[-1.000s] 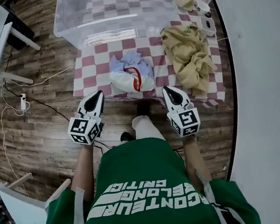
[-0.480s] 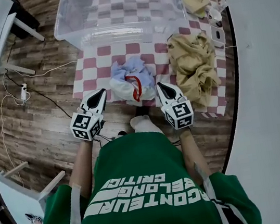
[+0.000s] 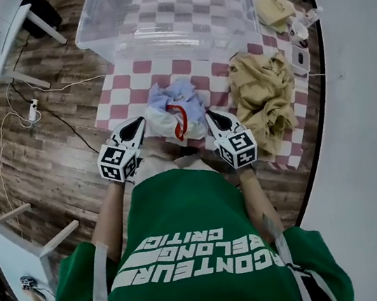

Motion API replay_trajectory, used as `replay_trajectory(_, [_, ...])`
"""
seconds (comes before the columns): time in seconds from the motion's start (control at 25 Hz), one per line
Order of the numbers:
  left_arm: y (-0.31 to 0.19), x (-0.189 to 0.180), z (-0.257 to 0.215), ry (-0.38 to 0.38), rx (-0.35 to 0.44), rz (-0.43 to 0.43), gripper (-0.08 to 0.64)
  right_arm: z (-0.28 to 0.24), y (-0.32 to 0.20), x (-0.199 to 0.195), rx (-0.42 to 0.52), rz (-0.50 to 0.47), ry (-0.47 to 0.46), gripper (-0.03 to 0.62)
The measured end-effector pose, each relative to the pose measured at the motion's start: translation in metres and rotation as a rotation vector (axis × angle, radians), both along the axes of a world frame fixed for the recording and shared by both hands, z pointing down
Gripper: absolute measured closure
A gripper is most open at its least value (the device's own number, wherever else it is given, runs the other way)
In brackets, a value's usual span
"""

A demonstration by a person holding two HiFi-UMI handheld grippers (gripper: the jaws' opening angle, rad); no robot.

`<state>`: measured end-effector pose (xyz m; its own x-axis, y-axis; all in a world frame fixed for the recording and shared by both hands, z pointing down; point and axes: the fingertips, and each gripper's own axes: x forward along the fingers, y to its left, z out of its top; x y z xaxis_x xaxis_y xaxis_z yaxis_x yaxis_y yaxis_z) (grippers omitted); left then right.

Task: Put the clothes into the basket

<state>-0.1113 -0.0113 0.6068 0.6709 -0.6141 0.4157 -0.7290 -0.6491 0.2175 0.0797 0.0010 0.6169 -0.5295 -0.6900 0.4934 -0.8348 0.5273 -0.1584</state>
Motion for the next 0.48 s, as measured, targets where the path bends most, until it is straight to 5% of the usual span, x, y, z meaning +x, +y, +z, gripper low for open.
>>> replay_trajectory(0.48, [0.007,0.008,0.025,-0.035,-0.038,-0.010,0.557,0.024,0.001,-0.002,-0.060,-0.065,0.004,0.583])
